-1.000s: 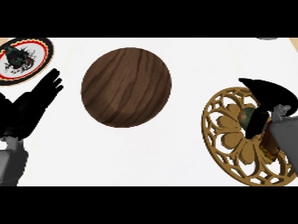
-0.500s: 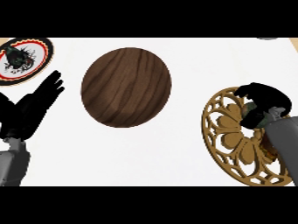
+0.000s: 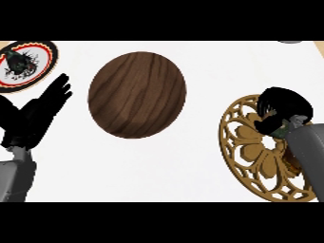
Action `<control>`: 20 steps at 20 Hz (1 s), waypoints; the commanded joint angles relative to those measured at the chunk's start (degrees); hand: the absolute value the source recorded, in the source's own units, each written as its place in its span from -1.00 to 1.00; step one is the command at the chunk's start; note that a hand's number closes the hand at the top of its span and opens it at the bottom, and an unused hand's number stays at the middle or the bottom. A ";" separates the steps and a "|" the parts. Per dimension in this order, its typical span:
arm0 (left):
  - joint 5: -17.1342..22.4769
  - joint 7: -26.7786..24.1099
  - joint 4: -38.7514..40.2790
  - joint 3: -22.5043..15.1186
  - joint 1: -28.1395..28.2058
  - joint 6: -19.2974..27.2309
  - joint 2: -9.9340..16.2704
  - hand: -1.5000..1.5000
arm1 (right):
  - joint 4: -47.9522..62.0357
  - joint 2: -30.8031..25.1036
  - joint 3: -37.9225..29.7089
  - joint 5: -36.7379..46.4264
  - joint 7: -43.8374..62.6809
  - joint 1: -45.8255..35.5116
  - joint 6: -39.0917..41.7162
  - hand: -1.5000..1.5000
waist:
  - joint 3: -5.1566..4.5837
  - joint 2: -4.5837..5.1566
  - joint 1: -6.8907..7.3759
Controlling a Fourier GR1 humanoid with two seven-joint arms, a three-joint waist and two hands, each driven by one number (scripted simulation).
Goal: Pick the squash from the placemat and place it in the bowl
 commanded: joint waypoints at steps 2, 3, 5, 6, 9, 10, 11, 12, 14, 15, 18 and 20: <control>3.35 0.90 -0.32 3.77 0.75 -4.10 2.56 0.00 | -2.32 0.47 -1.24 1.49 -0.93 -0.02 1.26 1.00 | 0.08 0.03 -0.04; -0.30 0.08 0.93 0.87 -1.44 -1.20 0.09 0.00 | 1.37 -2.10 -3.15 1.01 -6.30 -1.08 -0.13 1.00 | 0.09 0.10 -0.07; 0.08 1.05 -3.09 0.46 2.59 -0.64 -1.16 0.00 | -12.11 0.05 -1.29 0.51 1.31 3.26 5.18 1.00 | 0.07 -0.10 -0.32; 0.28 -0.48 1.29 2.66 -0.90 -1.16 0.32 0.00 | -2.16 2.70 -0.63 2.85 -2.35 -1.15 0.47 1.00 | 0.09 0.10 0.05; 1.05 1.34 -3.25 1.59 2.68 -2.23 -0.46 0.00 | -12.62 2.72 -0.87 2.85 -0.29 6.78 0.09 1.00 | 0.09 -0.03 -0.18; -1.19 -1.13 0.89 1.69 0.52 -0.50 -0.51 0.00 | -20.79 4.79 0.99 2.51 3.97 13.38 -0.19 1.00 | 0.06 -0.19 -1.13; 1.23 1.38 -0.42 4.11 0.66 -2.24 2.23 0.00 | -25.92 5.10 1.23 2.34 7.71 15.43 1.91 1.00 | 0.05 -0.35 -1.30; -0.92 0.99 -3.14 0.83 3.35 0.18 -1.49 0.00 | -28.22 8.47 2.42 3.50 11.44 16.69 -0.01 1.00 | 0.05 -0.40 -1.13; 0.35 1.65 -2.53 2.45 3.13 -1.08 0.39 0.00 | -35.72 11.30 6.75 5.71 14.49 25.91 -2.53 1.00 | 0.03 -0.81 -2.39; -2.21 -1.29 -0.28 0.89 3.83 0.91 -2.10 0.00 | -39.30 12.78 9.16 7.60 16.85 27.09 -3.19 1.00 | 0.01 -0.57 -2.29; 1.50 1.78 -3.39 3.66 2.21 -2.00 1.34 0.00 | -49.31 14.39 14.46 10.35 19.84 33.13 -3.62 1.00 | 0.04 -0.46 -1.31; -0.51 -0.71 0.32 2.45 1.56 -1.89 0.37 0.00 | -55.75 13.92 17.77 12.83 23.05 34.77 -1.19 1.00 | 0.03 -0.24 -1.26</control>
